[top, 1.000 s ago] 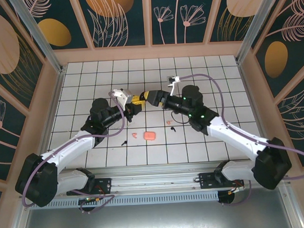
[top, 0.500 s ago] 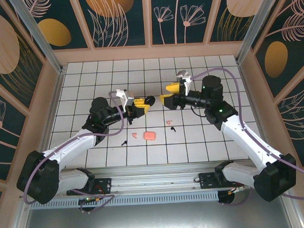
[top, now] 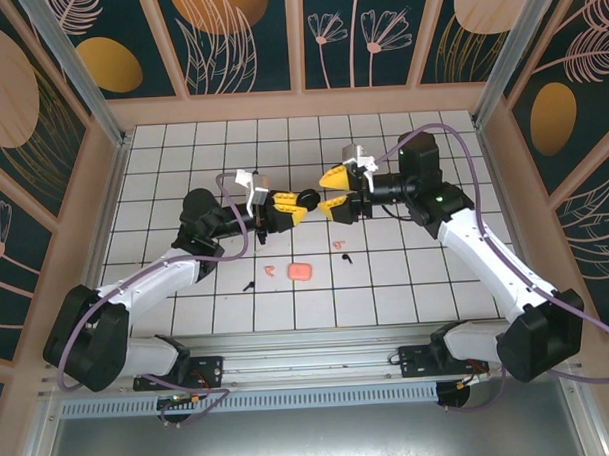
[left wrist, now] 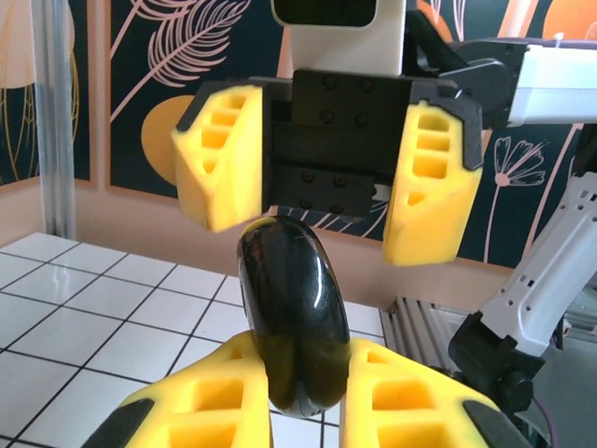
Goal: Insert the wireless bluetooth earbuds into the charging case
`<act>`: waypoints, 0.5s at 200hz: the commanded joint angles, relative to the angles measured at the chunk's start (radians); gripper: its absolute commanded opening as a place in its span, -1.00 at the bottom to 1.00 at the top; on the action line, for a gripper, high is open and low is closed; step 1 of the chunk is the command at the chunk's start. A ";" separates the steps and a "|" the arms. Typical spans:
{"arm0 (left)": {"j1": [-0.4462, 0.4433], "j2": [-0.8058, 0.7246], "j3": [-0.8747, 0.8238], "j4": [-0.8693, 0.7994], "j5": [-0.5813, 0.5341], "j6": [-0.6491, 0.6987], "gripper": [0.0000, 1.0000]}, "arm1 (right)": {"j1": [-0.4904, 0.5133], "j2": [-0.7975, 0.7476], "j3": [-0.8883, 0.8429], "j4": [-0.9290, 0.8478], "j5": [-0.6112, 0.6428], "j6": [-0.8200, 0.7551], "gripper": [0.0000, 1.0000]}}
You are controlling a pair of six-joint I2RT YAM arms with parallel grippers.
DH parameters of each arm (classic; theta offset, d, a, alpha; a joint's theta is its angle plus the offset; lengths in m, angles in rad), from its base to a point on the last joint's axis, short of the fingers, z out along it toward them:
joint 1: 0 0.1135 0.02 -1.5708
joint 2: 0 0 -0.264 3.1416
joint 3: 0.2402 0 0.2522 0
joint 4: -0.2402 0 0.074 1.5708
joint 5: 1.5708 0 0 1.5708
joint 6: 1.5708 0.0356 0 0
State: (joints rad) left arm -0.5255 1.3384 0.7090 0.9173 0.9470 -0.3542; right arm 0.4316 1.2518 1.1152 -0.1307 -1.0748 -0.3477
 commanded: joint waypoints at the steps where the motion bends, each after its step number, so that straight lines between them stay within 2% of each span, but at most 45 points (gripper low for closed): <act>1: 0.003 0.001 0.042 0.090 0.050 -0.045 -0.70 | -0.007 0.020 0.040 -0.040 -0.086 -0.050 0.15; 58: 0.003 -0.009 0.047 0.110 0.050 -0.068 -0.69 | -0.003 0.085 0.106 -0.049 -0.179 -0.037 0.00; 100: 0.003 -0.015 0.043 0.099 0.042 -0.068 -0.70 | -0.001 0.122 0.147 -0.087 -0.221 -0.059 -0.30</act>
State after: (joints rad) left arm -0.5255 1.3380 0.7300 0.9699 0.9726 -0.4061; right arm 0.4316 1.3563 1.2175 -0.1818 -1.2381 -0.3771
